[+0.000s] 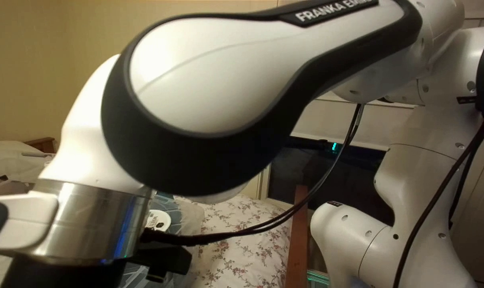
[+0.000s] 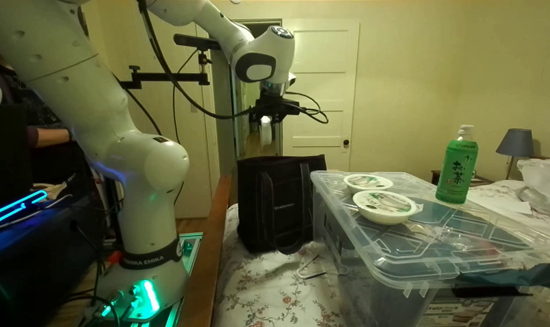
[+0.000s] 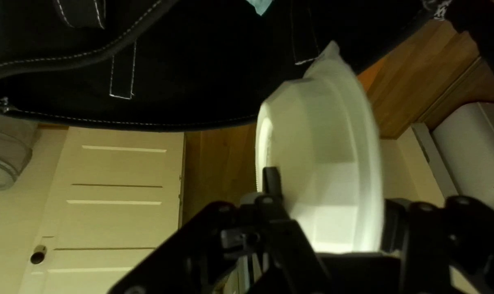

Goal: Put the white object and the bottle inside the bag

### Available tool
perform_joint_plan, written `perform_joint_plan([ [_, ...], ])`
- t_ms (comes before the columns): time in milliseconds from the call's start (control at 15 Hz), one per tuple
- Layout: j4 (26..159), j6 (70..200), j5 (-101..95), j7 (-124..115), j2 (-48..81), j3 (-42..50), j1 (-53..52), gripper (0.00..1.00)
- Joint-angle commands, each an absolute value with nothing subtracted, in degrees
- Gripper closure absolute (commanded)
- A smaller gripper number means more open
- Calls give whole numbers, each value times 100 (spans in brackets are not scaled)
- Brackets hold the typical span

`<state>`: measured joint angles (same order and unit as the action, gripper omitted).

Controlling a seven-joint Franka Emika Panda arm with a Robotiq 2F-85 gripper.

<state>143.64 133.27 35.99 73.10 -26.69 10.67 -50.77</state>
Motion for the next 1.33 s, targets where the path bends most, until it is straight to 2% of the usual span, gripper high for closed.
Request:
perform_joint_plan([
  [0,14134,13413,3990,7707,-2210,634,-4713,89],
  [200,14033,13528,4161,7943,-1918,346,-4466,89],
  [267,13994,13520,4180,7985,-1837,248,-4374,42],
  [333,13960,13536,4206,8040,-1777,148,-4278,42],
  [733,13859,14018,3788,7954,-1762,-351,-3395,2],
  [1267,14484,15007,1731,7681,-2017,192,-1120,0],
])
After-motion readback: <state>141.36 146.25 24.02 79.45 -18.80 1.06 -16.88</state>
